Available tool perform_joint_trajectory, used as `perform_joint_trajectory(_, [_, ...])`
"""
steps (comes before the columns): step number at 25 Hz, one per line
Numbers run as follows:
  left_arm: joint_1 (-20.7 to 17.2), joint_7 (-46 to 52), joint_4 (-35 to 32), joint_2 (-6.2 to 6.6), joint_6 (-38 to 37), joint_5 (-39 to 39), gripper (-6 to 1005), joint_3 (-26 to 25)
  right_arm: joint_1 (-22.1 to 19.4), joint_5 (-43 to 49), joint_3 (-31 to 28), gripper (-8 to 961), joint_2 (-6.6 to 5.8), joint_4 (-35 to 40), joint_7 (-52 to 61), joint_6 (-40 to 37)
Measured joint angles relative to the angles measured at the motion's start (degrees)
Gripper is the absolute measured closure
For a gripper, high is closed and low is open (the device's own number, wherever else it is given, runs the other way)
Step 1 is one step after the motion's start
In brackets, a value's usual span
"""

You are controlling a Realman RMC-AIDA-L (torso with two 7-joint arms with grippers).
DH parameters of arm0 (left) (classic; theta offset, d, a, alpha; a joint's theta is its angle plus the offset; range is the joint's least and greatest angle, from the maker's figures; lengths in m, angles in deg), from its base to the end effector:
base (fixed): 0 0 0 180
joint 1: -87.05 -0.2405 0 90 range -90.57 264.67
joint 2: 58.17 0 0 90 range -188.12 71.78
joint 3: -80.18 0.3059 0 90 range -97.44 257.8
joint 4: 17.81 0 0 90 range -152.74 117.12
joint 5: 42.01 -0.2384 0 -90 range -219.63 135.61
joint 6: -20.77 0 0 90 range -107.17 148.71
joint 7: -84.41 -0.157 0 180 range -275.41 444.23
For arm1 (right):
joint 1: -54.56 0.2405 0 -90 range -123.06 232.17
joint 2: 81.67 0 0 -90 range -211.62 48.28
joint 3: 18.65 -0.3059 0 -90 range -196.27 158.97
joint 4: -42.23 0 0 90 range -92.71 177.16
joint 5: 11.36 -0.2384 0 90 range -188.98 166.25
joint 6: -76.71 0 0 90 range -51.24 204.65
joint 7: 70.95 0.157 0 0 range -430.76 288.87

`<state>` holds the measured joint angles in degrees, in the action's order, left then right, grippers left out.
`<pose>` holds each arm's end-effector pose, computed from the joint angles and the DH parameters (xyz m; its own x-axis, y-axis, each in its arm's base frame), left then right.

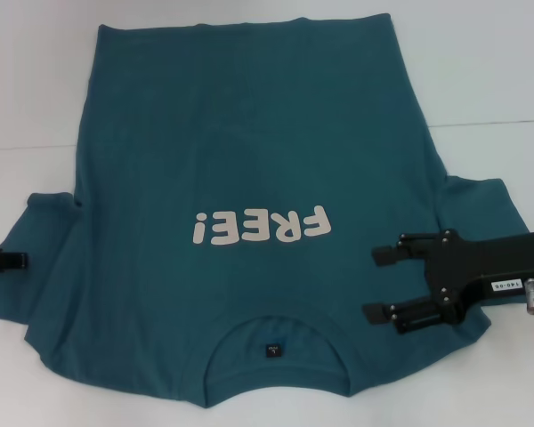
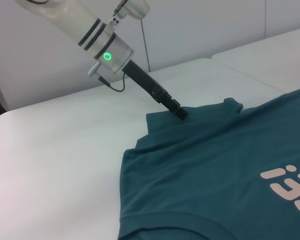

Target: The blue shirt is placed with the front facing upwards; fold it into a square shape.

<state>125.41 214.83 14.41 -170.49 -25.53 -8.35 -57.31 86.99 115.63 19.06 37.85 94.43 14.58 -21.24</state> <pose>-0.4089 0.4732 0.0260 0.4579 0.7947 0.3984 0.7831 -0.1484 -0.6040 0.2923 0.3847 0.0002 0.9015 -0.2938 -0.3179 -0.3507 -0.9262 -0.1385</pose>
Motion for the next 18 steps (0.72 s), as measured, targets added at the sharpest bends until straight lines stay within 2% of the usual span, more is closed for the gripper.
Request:
perform_joint_trajectory(11, [0.75,0.07,0.91,-0.31,-3.48,0.35,276,0.36,0.0,0.0,0.0,15,0.0,0.16,0.07,0.04])
perform_joint_trajectory(18, [0.84,0.23,1.51,-0.23,-4.16,0.53,341,0.19,0.0,0.0,0.0,14,0.01,0.26,0.08,0.03])
